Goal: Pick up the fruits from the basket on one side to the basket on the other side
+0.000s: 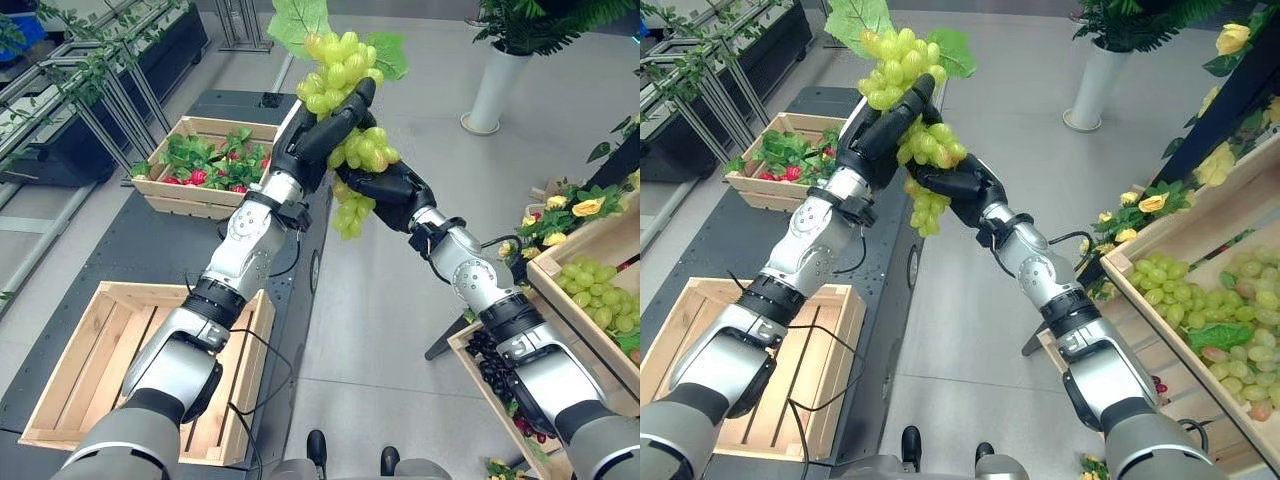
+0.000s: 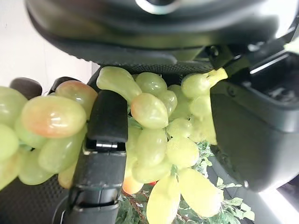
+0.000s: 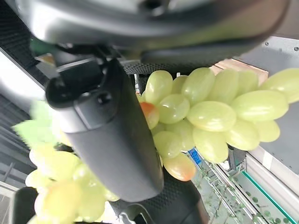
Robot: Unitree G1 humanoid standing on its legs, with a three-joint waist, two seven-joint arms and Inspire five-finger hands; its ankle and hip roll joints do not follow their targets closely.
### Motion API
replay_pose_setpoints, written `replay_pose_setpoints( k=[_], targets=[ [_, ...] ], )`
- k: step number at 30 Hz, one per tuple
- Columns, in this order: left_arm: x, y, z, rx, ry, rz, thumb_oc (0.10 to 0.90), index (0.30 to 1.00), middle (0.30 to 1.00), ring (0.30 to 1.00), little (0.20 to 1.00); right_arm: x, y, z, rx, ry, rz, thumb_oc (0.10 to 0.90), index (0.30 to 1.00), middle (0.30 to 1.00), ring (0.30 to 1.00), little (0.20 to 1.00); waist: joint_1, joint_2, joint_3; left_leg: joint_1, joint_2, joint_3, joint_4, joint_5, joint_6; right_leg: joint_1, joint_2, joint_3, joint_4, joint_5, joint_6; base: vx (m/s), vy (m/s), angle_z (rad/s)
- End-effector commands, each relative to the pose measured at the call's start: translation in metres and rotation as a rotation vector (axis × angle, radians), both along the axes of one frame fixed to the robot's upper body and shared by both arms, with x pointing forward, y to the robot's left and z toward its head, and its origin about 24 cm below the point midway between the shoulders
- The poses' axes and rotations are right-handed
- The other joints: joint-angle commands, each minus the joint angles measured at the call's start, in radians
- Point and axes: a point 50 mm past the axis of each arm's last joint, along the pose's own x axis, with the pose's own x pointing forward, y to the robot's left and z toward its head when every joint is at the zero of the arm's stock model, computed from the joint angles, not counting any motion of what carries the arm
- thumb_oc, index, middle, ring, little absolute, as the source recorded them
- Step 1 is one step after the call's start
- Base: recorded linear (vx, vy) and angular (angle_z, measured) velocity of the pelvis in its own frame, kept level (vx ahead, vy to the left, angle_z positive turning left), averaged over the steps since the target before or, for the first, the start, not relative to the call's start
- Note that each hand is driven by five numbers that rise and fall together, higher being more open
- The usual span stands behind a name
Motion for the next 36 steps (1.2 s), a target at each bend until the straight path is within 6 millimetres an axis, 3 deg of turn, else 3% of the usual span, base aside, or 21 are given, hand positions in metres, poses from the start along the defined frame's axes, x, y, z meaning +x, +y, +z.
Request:
replay_pose_setpoints(
  k=[1,9,17,23,26,36],
  targets=[
    [0.015,-0.005,0.018,-0.07,-0.015,0.113,0.8,0.9,0.9,0.9,0.9,0.0,0.022,0.078,0.301,-0.288,0.046,0.4,0.3,0.3,0.3,0.3,0.003,0.031,-0.214,0.045,-0.028,-0.006,0.001,-0.166,-0.015,-0.081,0.051,0.039,0.001,0.036,-0.03,0.0,0.0,0.0],
    [0.014,0.001,0.014,-0.024,-0.041,0.217,0.8,0.9,0.9,0.9,0.9,0.001,0.014,0.073,0.302,-0.279,0.015,0.4,0.3,0.3,0.3,0.3,0.002,0.029,-0.21,0.047,-0.026,-0.006,0.001,-0.167,-0.015,-0.081,0.052,0.04,0.001,0.036,-0.031,0.0,0.0,0.0],
    [0.015,0.03,-0.004,0.051,-0.015,0.422,0.8,0.9,0.9,0.9,0.9,0.0,-0.009,0.059,0.178,-0.287,-0.087,0.4,0.3,0.3,0.3,0.3,-0.002,0.022,-0.205,0.045,-0.026,-0.004,0.001,-0.169,-0.014,-0.084,0.052,0.044,0.001,0.037,-0.029,0.0,0.0,0.0],
    [0.012,0.051,-0.036,0.056,0.083,0.528,0.8,0.9,0.9,0.9,0.9,-0.002,-0.026,0.045,0.081,-0.282,-0.153,0.4,0.3,0.3,0.3,0.3,-0.008,0.014,-0.197,0.045,-0.026,-0.002,0.001,-0.171,-0.012,-0.087,0.053,0.051,0.001,0.041,-0.03,0.01,-0.002,-0.02],
    [0.006,0.063,-0.063,0.074,0.151,0.571,0.8,0.9,0.9,0.9,0.9,-0.005,-0.036,0.036,0.032,-0.272,-0.184,0.4,0.3,0.3,0.3,0.3,-0.011,0.007,-0.192,0.05,-0.026,0.0,0.001,-0.173,-0.01,-0.084,0.055,0.057,0.001,0.041,-0.031,0.03,0.001,-0.02],
    [-0.009,0.075,-0.107,0.129,0.262,0.623,0.8,0.9,0.9,0.9,0.9,-0.009,-0.051,0.017,0.003,-0.213,-0.222,0.4,0.3,0.3,0.3,0.3,-0.006,-0.008,-0.181,0.057,-0.027,0.007,0.001,-0.174,-0.006,-0.079,0.055,0.062,0.001,0.044,-0.031,0.01,0.0,-0.03]
  ],
)
